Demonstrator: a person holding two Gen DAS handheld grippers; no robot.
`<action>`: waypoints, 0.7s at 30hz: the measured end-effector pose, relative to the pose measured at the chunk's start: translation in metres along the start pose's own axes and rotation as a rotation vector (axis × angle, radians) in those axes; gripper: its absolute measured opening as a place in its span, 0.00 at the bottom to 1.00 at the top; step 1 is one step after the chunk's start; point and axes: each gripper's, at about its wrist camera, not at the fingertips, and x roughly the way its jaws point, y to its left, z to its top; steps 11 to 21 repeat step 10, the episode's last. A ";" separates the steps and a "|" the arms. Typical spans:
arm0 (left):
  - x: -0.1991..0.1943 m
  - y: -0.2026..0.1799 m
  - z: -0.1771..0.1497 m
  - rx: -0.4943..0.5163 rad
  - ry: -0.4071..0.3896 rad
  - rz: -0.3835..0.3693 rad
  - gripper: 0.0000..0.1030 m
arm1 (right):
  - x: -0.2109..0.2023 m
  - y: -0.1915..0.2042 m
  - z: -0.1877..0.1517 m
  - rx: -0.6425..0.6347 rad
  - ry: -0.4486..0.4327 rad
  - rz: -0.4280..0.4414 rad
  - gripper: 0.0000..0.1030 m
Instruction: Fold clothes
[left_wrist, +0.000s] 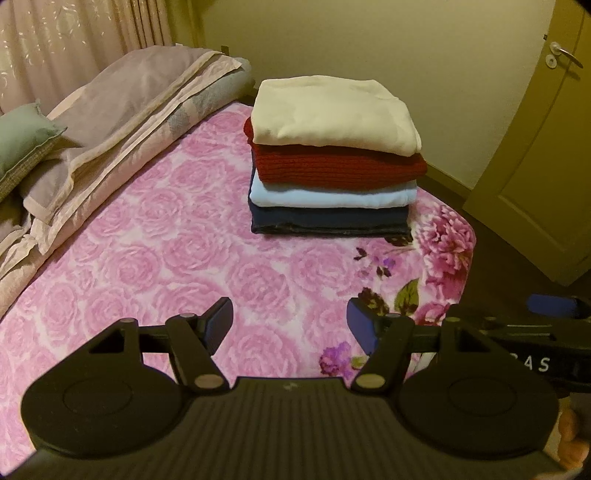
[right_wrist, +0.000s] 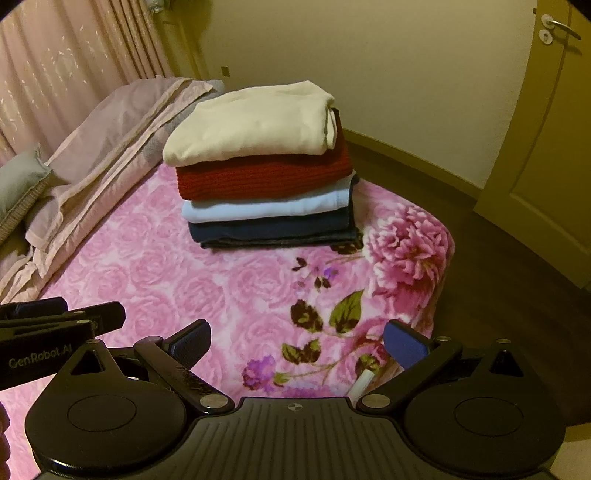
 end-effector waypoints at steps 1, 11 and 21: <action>0.003 -0.001 0.002 0.001 -0.001 0.001 0.63 | 0.002 -0.002 0.002 -0.001 0.002 0.000 0.99; 0.014 -0.014 0.018 -0.005 -0.042 0.005 0.63 | 0.014 -0.017 0.014 -0.005 0.015 0.003 0.99; 0.014 -0.014 0.018 -0.005 -0.042 0.005 0.63 | 0.014 -0.017 0.014 -0.005 0.015 0.003 0.99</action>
